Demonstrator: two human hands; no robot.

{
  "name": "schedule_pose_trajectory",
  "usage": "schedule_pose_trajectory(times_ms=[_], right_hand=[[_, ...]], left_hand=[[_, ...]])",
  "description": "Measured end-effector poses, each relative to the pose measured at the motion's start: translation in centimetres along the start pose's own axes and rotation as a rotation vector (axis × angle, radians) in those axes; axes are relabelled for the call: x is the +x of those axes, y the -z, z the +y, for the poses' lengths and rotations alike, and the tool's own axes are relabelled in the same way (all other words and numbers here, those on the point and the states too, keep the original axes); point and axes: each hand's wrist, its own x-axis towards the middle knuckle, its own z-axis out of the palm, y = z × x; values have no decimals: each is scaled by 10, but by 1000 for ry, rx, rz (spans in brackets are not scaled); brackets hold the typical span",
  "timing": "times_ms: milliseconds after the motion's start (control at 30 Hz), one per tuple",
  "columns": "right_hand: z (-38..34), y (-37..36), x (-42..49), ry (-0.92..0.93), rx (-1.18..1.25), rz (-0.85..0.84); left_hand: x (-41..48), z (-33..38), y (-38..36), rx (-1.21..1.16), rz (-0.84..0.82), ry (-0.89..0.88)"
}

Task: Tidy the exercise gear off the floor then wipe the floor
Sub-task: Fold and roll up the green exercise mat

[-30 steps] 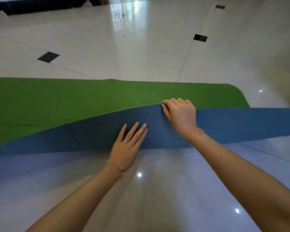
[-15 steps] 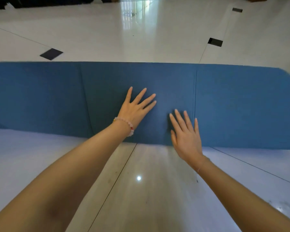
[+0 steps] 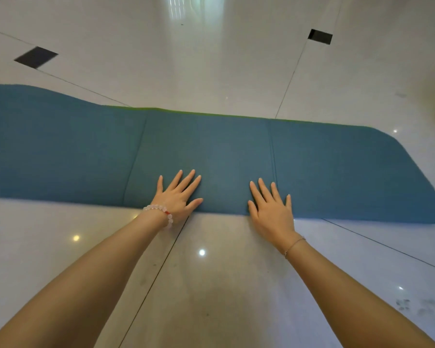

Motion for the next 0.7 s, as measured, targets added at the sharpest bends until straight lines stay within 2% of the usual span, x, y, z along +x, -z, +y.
schedule_pose_trajectory(times_ms=[333,400,467,500,567,600,667,700], right_hand=[[8,-4,-22,44,-11,56],[8,-4,-28,52,72,44],[11,2,-36,-28,357,106],[14,8,-42,-133,556,204],[28,14,-49,-452,919,447],[38,15,-49,-626,1081,515],[58,19,-46,-883,1412,536],[66,20,-43,-953,1570,521]], left_hand=[[-14,0,-9,30,-41,-46],[-20,0,-8,68,-81,-45],[-22,2,-4,87,-91,-39],[-22,4,-2,88,-95,-37],[-23,7,1,80,-101,-26],[-23,8,0,74,-102,-23],[-26,11,-1,63,-109,-21],[-27,12,-2,60,-109,-24]])
